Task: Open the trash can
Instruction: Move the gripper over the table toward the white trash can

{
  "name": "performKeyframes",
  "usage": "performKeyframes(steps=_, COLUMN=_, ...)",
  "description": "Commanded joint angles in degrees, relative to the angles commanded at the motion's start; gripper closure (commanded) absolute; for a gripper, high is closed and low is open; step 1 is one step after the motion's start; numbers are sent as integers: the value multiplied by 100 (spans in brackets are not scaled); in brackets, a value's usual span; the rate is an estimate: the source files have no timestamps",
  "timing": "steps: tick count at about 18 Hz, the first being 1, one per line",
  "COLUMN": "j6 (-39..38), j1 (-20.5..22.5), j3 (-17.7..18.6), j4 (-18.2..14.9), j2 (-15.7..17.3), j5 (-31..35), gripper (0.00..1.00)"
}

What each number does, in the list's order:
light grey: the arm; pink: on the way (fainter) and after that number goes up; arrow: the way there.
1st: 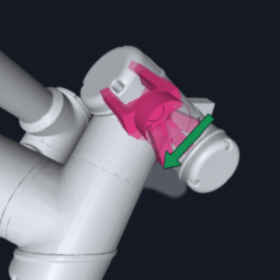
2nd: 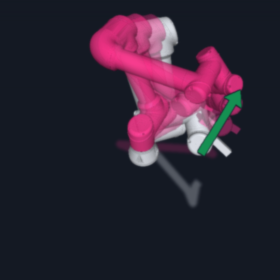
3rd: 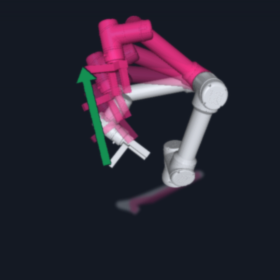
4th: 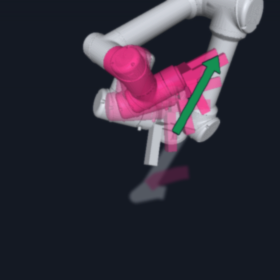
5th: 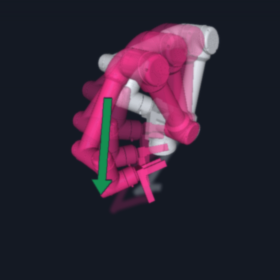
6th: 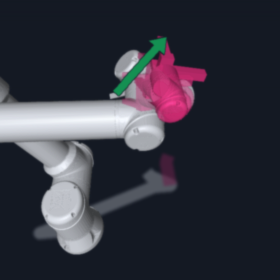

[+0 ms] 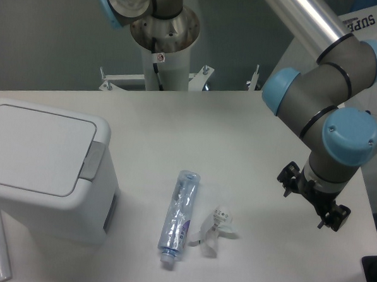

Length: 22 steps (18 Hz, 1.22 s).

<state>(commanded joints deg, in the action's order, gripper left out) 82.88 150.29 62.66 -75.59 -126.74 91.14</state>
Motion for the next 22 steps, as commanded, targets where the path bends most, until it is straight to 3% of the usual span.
performKeyframes(steps=4, j6=-9, j1=-9, j3=26, j4=35, j2=53, j5=-9, gripper=0)
performKeyframes(steps=8, j6=-35, j1=9, j3=280, j4=219, j2=167, j5=-227, gripper=0)
performKeyframes(steps=13, j6=-1421, j1=-44, j3=633, j4=264, j2=501, j5=-931, gripper=0)
performKeyframes(steps=15, j6=-1896, j1=-219, j3=528, j4=578, j2=501, j5=-1063, gripper=0)
performKeyframes(steps=22, j6=-2627, j1=-782, j3=659, j4=668, j2=641, j5=-1441, gripper=0)
